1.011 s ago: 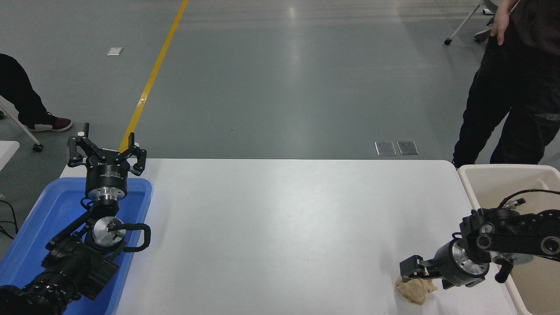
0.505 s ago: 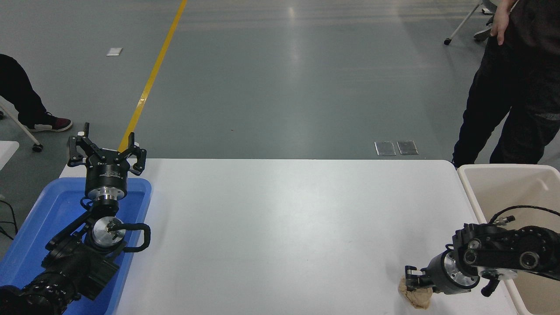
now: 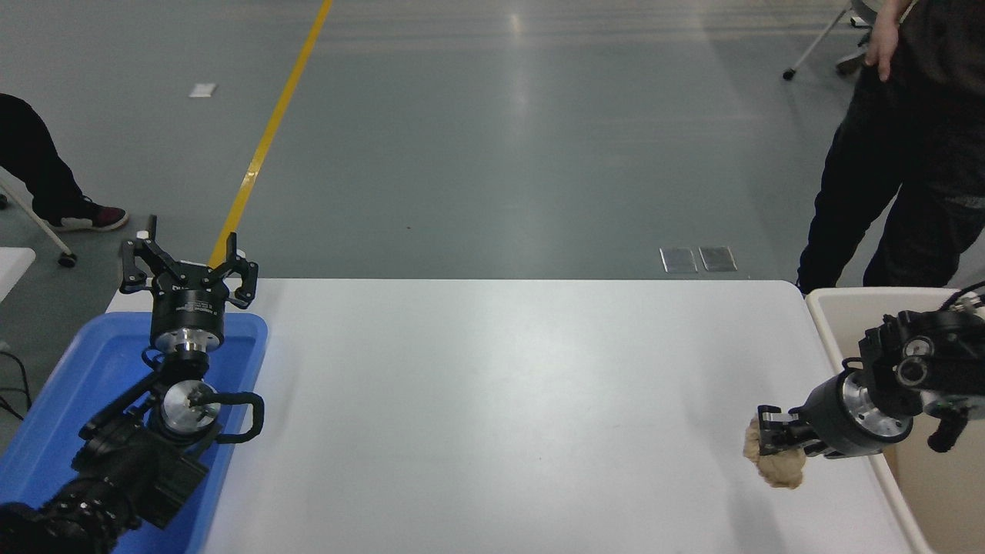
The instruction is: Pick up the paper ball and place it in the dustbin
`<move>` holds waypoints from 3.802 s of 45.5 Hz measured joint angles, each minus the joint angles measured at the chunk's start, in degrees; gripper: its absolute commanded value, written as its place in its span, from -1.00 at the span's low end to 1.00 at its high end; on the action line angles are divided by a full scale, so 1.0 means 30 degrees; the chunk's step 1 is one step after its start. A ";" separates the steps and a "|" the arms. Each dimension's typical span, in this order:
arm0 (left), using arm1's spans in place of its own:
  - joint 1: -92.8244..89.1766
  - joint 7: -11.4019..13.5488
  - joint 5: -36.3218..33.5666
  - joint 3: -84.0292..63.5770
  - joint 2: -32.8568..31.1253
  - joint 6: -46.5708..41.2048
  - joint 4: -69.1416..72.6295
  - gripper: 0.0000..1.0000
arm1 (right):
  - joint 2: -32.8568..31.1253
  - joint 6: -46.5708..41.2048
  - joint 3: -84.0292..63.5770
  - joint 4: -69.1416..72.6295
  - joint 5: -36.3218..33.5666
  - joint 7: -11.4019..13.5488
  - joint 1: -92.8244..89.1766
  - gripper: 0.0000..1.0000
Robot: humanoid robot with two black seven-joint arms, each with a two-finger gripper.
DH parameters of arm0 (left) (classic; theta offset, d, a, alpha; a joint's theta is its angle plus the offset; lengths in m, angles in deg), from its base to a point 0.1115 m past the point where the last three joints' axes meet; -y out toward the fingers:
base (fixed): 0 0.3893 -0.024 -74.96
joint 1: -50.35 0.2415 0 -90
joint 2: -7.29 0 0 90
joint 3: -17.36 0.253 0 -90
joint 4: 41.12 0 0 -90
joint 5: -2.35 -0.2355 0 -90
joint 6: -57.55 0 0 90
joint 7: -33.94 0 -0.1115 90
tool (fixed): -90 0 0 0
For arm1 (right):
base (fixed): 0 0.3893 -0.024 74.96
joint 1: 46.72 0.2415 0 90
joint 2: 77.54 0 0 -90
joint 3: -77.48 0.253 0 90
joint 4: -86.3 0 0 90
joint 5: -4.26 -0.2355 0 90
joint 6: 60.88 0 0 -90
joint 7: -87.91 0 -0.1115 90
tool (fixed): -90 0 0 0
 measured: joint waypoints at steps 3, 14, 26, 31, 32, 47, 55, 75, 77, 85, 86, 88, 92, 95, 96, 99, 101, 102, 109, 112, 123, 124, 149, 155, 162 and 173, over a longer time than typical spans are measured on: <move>-0.0001 -0.0001 -0.0008 0.0000 0.0000 0.0000 0.0001 0.98 | 0.0005 -0.0904 -0.1515 0.0554 -0.0768 -0.0022 0.2739 -1.00; 0.0001 -0.0001 -0.0015 0.0000 0.0015 -0.0001 0.0010 0.98 | 0.1073 -0.3261 -0.4790 0.1474 -0.2866 -0.0105 0.9603 -1.00; 0.0002 -0.0002 -0.0023 0.0000 0.0025 -0.0002 0.0007 0.98 | 0.1865 -0.4332 -0.6015 0.1631 -0.3520 -0.0131 1.2345 -1.00; 0.0003 -0.0020 -0.0030 0.0000 0.0028 -0.0002 -0.0005 0.98 | 0.1963 -0.4514 -0.6362 0.1059 -0.3534 -0.0135 1.2645 -1.00; 0.0001 -0.0021 -0.0032 0.0000 0.0029 -0.0002 -0.0005 0.98 | 0.1965 -0.4540 -0.6446 0.0793 -0.3469 -0.0136 1.2651 -1.00; 0.0001 -0.0026 -0.0051 0.0000 0.0029 -0.0003 -0.0002 0.98 | 0.0894 -0.3953 -0.6835 -0.4418 -0.1269 -0.1092 0.9101 -1.00; 0.0002 -0.0028 -0.0050 0.0000 0.0027 -0.0004 0.0010 0.98 | 0.0222 -0.1769 -0.5842 -0.9179 -0.0459 -0.2076 0.4027 -1.00; 0.0002 -0.0011 -0.0036 0.0000 0.0028 -0.0024 0.0011 0.98 | 0.1151 0.3965 0.3002 -1.7599 -0.0402 -0.2442 -1.1664 -1.00; 0.0002 -0.0002 -0.0030 0.0000 0.0028 -0.0025 0.0011 0.98 | 0.1696 0.4445 0.3898 -1.8333 -0.0749 -0.2312 -1.2981 -1.00; 0.0001 0.0005 -0.0027 0.0000 0.0029 -0.0025 0.0012 0.98 | 0.3757 0.5768 0.5843 -2.0202 -0.2650 -0.1602 -1.6169 -1.00; 0.0002 0.0005 -0.0026 0.0000 0.0029 -0.0025 0.0013 0.98 | 0.3957 0.5866 0.5999 -2.0358 -0.2857 -0.1523 -1.6427 -1.00; 0.0001 0.0005 -0.0022 0.0000 0.0029 -0.0026 0.0014 0.98 | 0.4429 0.6148 0.6395 -2.0782 -0.3294 -0.1346 -1.7020 -1.00; 0.0002 0.0005 -0.0021 0.0000 0.0029 -0.0026 0.0015 0.98 | 0.5164 0.6563 0.7153 -2.1444 -0.3871 -0.1142 -1.7901 -1.00; 0.0001 0.0004 -0.0018 0.0000 0.0029 -0.0026 0.0017 0.98 | 0.5580 0.6809 0.7665 -2.1849 -0.4158 -0.1032 -1.8415 -0.71; 0.0002 0.0004 -0.0018 0.0000 0.0029 -0.0027 0.0017 0.98 | 0.5672 0.6855 0.7782 -2.1924 -0.4219 -0.1016 -1.8528 -0.34; 0.0002 0.0004 -0.0013 0.0000 0.0029 -0.0027 0.0017 0.98 | 0.5901 0.7042 0.8127 -2.2231 -0.4397 -0.0947 -1.8844 0.90; 0.0002 0.0004 -0.0013 0.0000 0.0029 -0.0029 0.0018 0.98 | 0.6030 0.7140 0.8330 -2.2372 -0.4509 -0.0922 -1.9032 1.00; 0.0001 0.0004 -0.0013 0.0000 0.0029 -0.0031 0.0017 0.98 | 0.6069 0.7166 0.8397 -2.2421 -0.4549 -0.0912 -1.9092 1.00; 0.0002 0.0004 -0.0013 0.0000 0.0029 -0.0032 0.0018 0.98 | 0.6253 0.7323 0.8855 -2.2691 -0.4762 -0.0861 -1.9348 1.00; 0.0002 0.0003 -0.0011 0.0000 0.0029 -0.0032 0.0018 0.98 | 0.6303 0.7374 0.8999 -2.2756 -0.4820 -0.0848 -1.9371 1.00; 0.0002 0.0003 -0.0002 0.0000 0.0029 -0.0031 0.0018 0.98 | 0.6281 0.7352 0.9112 -2.2724 -0.4899 -0.0827 -1.9152 1.00; 0.0001 0.0003 -0.0002 0.0000 0.0029 -0.0031 0.0018 0.98 | 0.6245 0.7321 0.9056 -2.2683 -0.4898 -0.0819 -1.9075 1.00; 0.0000 0.0000 -0.0028 0.0000 0.0028 -0.0009 0.0001 0.98 | 0.3344 0.3747 -0.1375 -0.8752 -0.4681 -0.0810 -0.3501 1.00; -0.0001 -0.0001 -0.0029 0.0000 0.0029 0.0000 -0.0002 0.98 | 0.3742 0.2002 -0.2494 -0.5831 -0.4847 -0.0802 -0.0611 1.00; 0.0001 0.0000 -0.0027 -0.0001 0.0032 -0.0003 0.0010 0.98 | 0.4873 0.0525 -0.3209 -0.3351 -0.5543 -0.0808 0.2280 1.00; 0.0002 0.0000 -0.0009 0.0000 0.0027 -0.0032 0.0015 0.98 | 0.8399 -0.0439 -0.4203 -0.1723 -0.6946 -0.0809 0.5183 1.00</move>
